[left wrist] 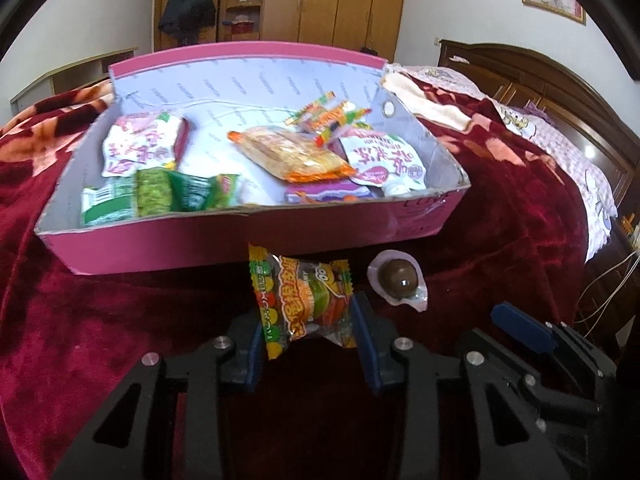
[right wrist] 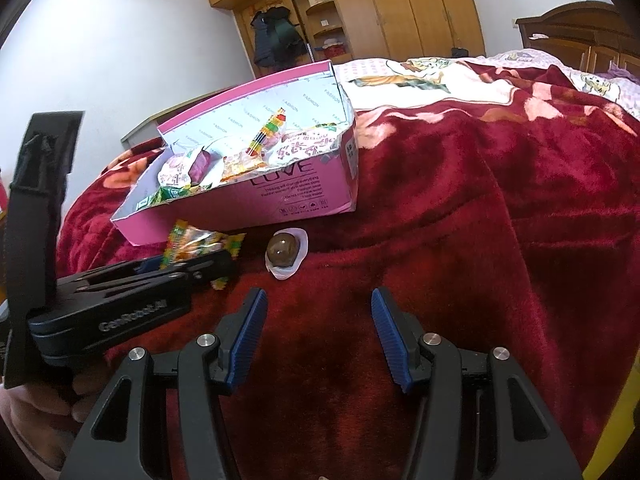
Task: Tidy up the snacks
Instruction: 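Grasp the striped burger-gummy packet with the left tool, then grasp the chocolate ball in white blister with the right tool while the left tool holds the gummy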
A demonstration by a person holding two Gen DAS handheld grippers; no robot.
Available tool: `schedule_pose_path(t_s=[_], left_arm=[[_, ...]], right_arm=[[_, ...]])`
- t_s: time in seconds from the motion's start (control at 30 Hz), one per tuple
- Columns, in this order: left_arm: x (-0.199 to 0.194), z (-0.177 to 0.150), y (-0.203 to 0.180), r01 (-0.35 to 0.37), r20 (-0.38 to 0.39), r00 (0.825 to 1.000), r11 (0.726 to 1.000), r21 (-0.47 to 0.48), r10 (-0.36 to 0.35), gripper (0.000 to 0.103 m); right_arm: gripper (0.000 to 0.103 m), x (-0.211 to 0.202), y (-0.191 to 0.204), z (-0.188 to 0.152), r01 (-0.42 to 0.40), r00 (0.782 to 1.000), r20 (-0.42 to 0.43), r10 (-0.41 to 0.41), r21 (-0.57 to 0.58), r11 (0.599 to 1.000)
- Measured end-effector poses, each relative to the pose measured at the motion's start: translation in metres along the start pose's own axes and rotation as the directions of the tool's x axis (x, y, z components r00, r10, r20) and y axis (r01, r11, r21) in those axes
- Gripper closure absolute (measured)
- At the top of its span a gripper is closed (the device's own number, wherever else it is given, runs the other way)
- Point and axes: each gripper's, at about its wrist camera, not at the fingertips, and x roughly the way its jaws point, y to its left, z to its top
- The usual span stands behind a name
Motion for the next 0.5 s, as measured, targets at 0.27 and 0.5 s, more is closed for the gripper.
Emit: schedule_pose_path(t_s=[0.27, 0.5], left_arm=[[-0.018, -0.007, 0.033, -0.031, 0.024, 0.999, 0.998, -0.055, 0.032, 0.063], [-0.021, -0.012, 0.059, -0.047, 0.038, 0.998, 0.992, -0.116, 0.052, 0.063]], right_arm=[[0.047, 0.005, 0.009, 0.011, -0.023, 0.999, -0.022, 0.023, -0.005, 1.0], [0.047, 0.02, 0.029, 0.026, -0.01, 0.999, -0.036, 0.008, -0.054, 0.998]])
